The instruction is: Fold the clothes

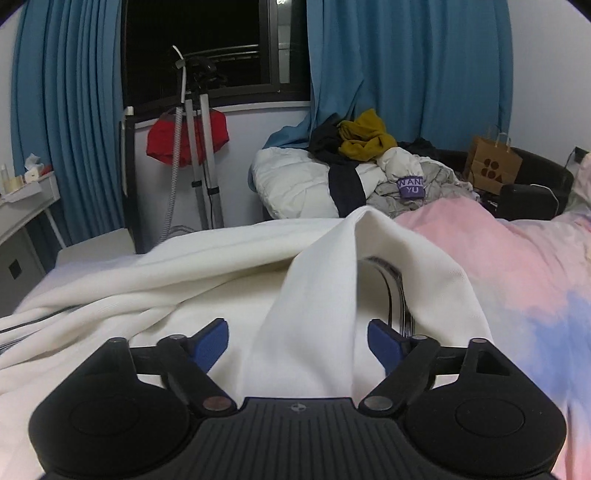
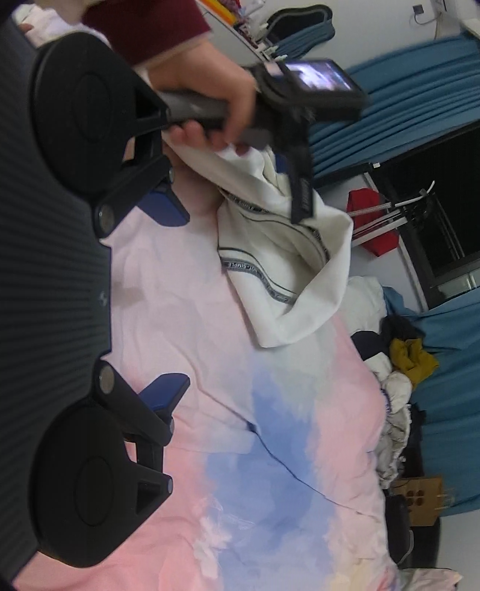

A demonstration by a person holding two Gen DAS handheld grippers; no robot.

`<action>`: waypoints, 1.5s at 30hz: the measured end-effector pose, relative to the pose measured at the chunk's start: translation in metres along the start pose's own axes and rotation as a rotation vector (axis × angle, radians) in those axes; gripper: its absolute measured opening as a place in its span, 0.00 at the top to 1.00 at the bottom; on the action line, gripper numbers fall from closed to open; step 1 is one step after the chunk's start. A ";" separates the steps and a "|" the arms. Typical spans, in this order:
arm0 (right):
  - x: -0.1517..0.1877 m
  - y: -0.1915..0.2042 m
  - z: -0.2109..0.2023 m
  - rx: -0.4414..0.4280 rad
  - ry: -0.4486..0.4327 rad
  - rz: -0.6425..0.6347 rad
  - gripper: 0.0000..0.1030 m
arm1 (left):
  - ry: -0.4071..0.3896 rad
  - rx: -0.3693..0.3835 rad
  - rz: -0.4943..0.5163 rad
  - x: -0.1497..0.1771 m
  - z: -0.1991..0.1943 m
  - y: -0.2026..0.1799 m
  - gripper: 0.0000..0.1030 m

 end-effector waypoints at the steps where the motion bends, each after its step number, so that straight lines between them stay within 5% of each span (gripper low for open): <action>1: 0.000 -0.004 0.004 0.003 0.004 0.007 0.15 | 0.003 -0.003 0.002 -0.004 0.010 -0.006 0.32; 5: 0.003 -0.018 0.017 0.015 0.020 0.046 0.15 | 0.017 0.026 0.020 -0.014 0.029 -0.020 0.87; 8: 0.005 -0.026 0.025 0.025 0.027 0.078 0.15 | 0.006 0.008 0.036 -0.020 0.022 -0.017 0.94; 16: 0.006 -0.017 0.022 0.007 0.008 0.080 0.15 | -0.084 0.046 0.031 -0.015 -0.092 0.020 0.95; 22: 0.002 -0.008 0.003 -0.071 -0.043 0.152 0.15 | -0.109 0.064 -0.057 0.025 -0.189 0.083 0.95; 29: 0.015 -0.008 -0.002 -0.392 -0.036 0.548 0.13 | -0.063 0.056 -0.306 0.102 -0.245 0.167 0.95; 32: 0.022 -0.002 0.009 -0.465 -0.012 0.623 0.14 | -0.019 0.042 -0.405 0.124 -0.251 0.198 0.95; 38: -0.019 0.001 0.053 -0.299 0.022 0.433 0.25 | 0.010 0.041 -0.484 0.130 -0.251 0.213 0.95; 45: -0.099 -0.054 0.136 -0.191 -0.051 0.495 0.36 | 0.044 0.037 -0.513 0.134 -0.235 0.209 0.94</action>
Point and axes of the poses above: each gripper's, at about its wrist camera, not at the fingertips, and z roughly the way its jaws point, y to its left, x to its underside, the point moved 7 cm from there along z, roughly the way its jaws point, and after that the axes turned 10 degrees about -x, right-handed, at the moved point
